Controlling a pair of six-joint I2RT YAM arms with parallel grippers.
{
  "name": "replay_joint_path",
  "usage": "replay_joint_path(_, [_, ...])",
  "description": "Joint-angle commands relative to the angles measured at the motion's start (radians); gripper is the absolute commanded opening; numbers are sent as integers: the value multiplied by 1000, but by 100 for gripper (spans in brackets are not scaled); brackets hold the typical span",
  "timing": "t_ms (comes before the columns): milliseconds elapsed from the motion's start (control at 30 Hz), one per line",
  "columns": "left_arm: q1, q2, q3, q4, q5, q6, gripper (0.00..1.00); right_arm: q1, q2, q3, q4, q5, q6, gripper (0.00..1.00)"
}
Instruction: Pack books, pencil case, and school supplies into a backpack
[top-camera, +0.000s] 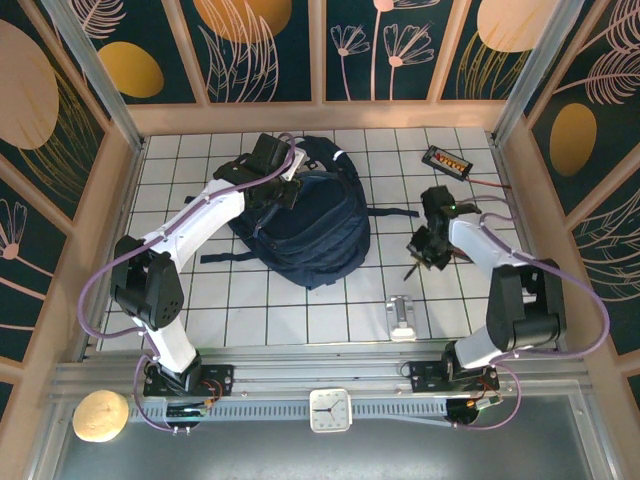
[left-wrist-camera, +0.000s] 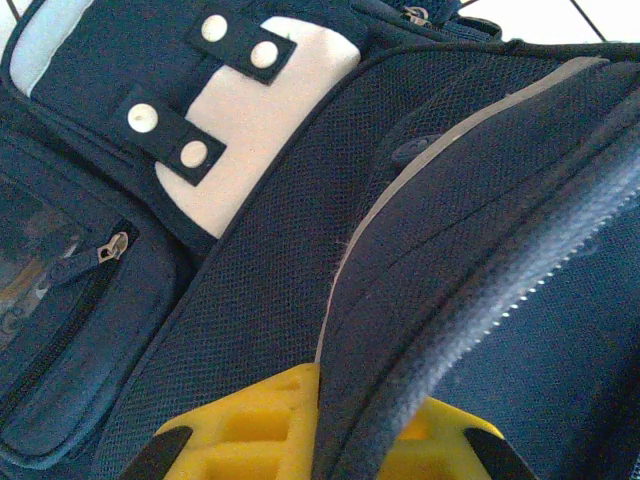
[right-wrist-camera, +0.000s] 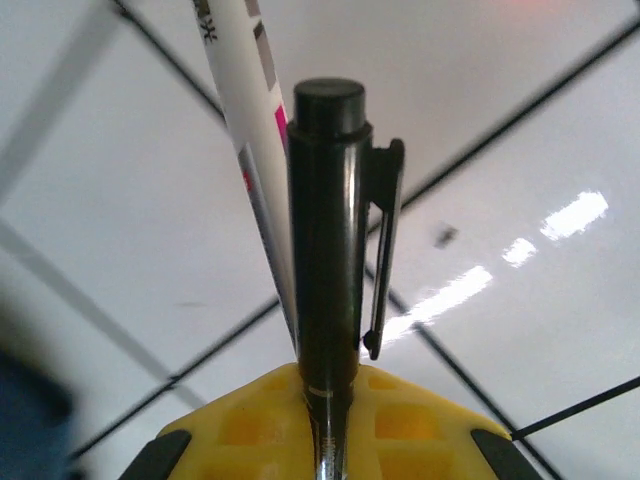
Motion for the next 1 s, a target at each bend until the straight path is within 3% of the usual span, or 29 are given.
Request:
replay_joint_path(0, [17,-39,21,-37,10,-15,0,9,-56,130,-43,-52,7,5])
replay_joint_path(167, [17,-39,46,-36,49,-49,0,47,-81,186,222,-354,26,3])
replay_joint_path(333, [17,-39,52,-36,71,-79,0,139,-33,210,445,-531,57,3])
replay_joint_path(633, [17,-39,69,-25,94,-137,0,272,104,234,662,-697,82,2])
replay_joint_path(800, [17,-40,77,-30,55,-165,0,299,117,225,654,-715,86,2])
replay_joint_path(967, [17,-56,81,-33,28,-172,0,297,33,161,612,-712,91,2])
